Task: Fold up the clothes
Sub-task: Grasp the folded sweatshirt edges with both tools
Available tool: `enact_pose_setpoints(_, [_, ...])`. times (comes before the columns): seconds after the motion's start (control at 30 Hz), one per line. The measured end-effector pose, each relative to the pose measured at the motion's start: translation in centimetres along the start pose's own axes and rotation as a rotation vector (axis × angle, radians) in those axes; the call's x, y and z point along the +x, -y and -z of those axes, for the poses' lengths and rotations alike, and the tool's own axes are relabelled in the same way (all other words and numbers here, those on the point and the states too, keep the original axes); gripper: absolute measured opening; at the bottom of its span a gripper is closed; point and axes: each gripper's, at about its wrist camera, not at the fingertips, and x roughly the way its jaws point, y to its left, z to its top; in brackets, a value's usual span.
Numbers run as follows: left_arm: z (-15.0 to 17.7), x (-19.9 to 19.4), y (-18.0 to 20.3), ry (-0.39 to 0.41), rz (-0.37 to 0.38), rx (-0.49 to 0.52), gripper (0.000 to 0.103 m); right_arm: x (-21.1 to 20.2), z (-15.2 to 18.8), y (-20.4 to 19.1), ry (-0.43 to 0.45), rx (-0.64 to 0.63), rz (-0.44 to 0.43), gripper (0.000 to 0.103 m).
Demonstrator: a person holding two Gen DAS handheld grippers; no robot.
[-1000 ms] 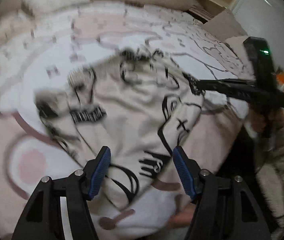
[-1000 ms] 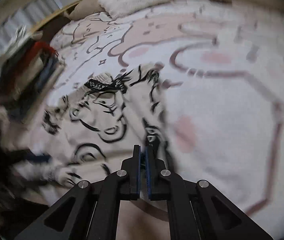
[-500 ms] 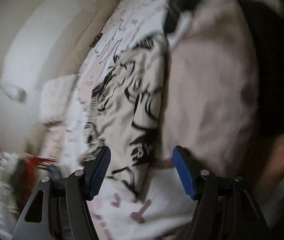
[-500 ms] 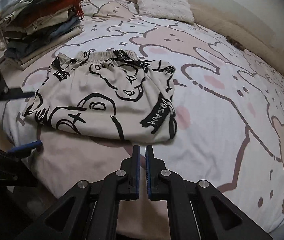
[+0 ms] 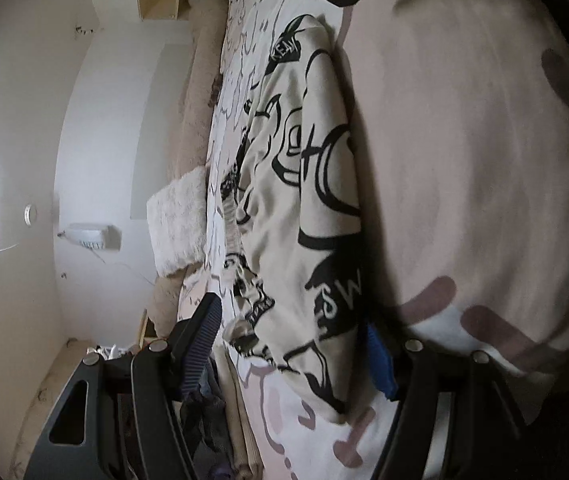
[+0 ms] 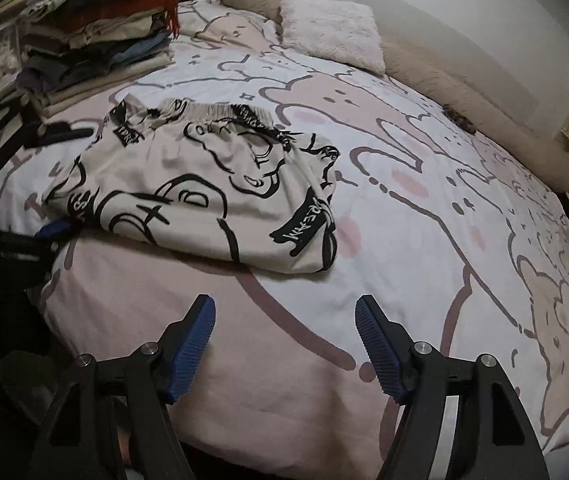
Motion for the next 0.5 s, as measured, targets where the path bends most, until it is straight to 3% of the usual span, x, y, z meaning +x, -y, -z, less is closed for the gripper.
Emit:
enact_pose_setpoints(0.07, [0.0, 0.3, -1.0, 0.001, 0.054, -0.047, 0.061, -0.2, 0.2, -0.7, 0.027, -0.089, 0.056, 0.072])
enact_pose_setpoints(0.13, [0.1, 0.6, -2.0, 0.002, 0.108, -0.093, 0.021, -0.6, 0.5, -1.6, 0.072, -0.204, 0.116, 0.072])
enact_pose_setpoints(0.17, [0.1, 0.7, -2.4, 0.003, 0.134, -0.116, 0.015, -0.8, 0.8, -2.4, 0.102, -0.295, 0.153, 0.072])
enact_pose_setpoints(0.33, [-0.1, 1.7, -5.6, 0.004, 0.297, -0.288, 0.011, -0.9, 2.8, -6.4, 0.230, -0.727, 0.300, 0.072])
enact_pose_setpoints(0.5, [0.7, 2.7, -8.9, -0.005, 0.488, -0.508, 0.010, 0.9, 3.1, -9.7, 0.345, -0.978, 0.351, 0.072])
